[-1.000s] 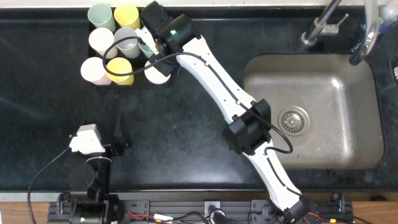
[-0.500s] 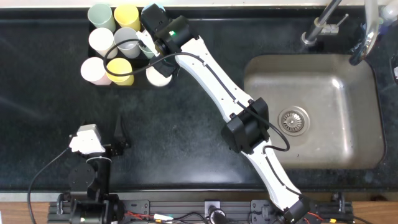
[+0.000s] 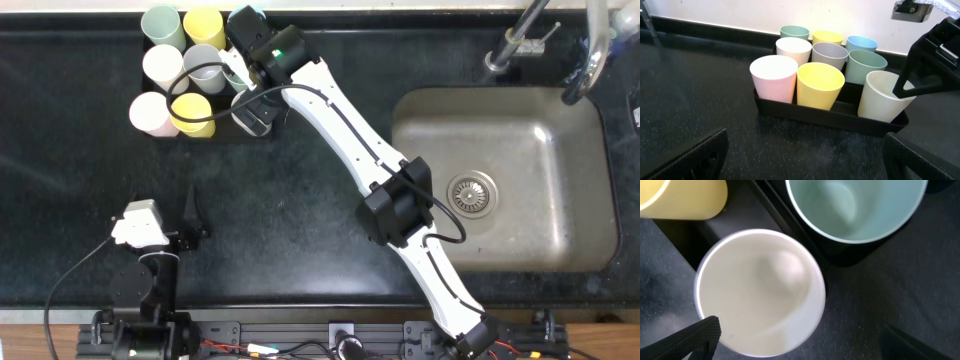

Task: Store Cups

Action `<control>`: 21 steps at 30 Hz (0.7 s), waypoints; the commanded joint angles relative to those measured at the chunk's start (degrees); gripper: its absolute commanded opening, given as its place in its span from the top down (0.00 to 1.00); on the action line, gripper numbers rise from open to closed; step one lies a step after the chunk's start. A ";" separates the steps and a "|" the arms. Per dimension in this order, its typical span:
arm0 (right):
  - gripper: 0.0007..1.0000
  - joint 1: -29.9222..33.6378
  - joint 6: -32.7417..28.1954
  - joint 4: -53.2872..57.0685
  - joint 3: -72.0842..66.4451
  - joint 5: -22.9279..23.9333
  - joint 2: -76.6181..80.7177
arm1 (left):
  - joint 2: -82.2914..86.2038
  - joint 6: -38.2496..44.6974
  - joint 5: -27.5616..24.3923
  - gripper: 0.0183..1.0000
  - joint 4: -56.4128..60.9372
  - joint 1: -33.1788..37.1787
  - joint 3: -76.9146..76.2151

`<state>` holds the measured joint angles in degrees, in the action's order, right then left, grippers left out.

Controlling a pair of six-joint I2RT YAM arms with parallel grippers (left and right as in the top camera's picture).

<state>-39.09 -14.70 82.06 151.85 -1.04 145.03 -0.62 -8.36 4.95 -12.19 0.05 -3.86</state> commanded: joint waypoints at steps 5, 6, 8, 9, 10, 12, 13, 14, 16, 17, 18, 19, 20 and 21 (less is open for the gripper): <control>0.00 6.23 14.78 3.72 6.97 7.15 -11.91 | 0.46 1.07 -0.37 0.00 0.04 0.22 0.15; 0.00 7.30 16.57 5.40 6.95 7.30 -13.51 | 0.46 1.05 -0.37 0.00 0.04 0.22 0.15; 0.00 10.51 18.60 8.94 5.75 8.07 -17.38 | 0.46 1.07 -0.37 0.00 0.04 0.22 0.15; 0.00 11.56 18.91 8.98 4.52 8.85 -18.73 | 0.46 1.07 -0.37 0.00 0.04 0.22 0.15; 0.00 13.86 21.35 8.98 0.70 10.47 -21.88 | 0.46 1.07 -0.37 0.00 0.04 0.22 0.15; 0.00 16.83 24.68 8.98 -7.26 12.31 -27.02 | 0.46 1.07 -0.37 0.00 0.04 0.22 0.15; 0.00 17.94 26.01 8.96 -11.17 12.90 -29.40 | 0.46 1.07 -0.37 0.00 0.04 0.22 0.15; 0.00 19.43 27.98 9.16 -17.22 13.07 -33.00 | 0.46 1.07 -0.37 0.00 0.04 0.22 0.15; 0.00 21.77 31.26 9.66 -28.87 12.72 -39.98 | 0.46 1.07 -0.37 0.00 0.04 0.22 0.15; 0.00 23.10 33.03 9.16 -36.28 12.44 -44.50 | 0.46 1.07 -0.37 0.00 0.04 0.22 0.15; 0.00 24.52 34.73 7.30 -44.65 12.46 -49.90 | 0.46 1.07 -0.37 0.00 0.04 0.22 0.15; 0.00 25.70 36.15 5.27 -51.49 12.48 -54.66 | 0.46 1.07 -0.37 0.00 0.04 0.22 0.15; 0.00 26.56 36.65 3.61 -55.98 12.48 -57.92 | 0.46 1.07 -0.37 0.00 0.04 0.22 0.15; 0.00 27.74 36.68 0.92 -61.94 12.48 -62.47 | 0.46 1.05 -0.37 0.00 0.04 0.22 0.15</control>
<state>-13.39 16.19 85.80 102.39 10.94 91.90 -0.62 -8.36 4.93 -12.21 0.05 -3.84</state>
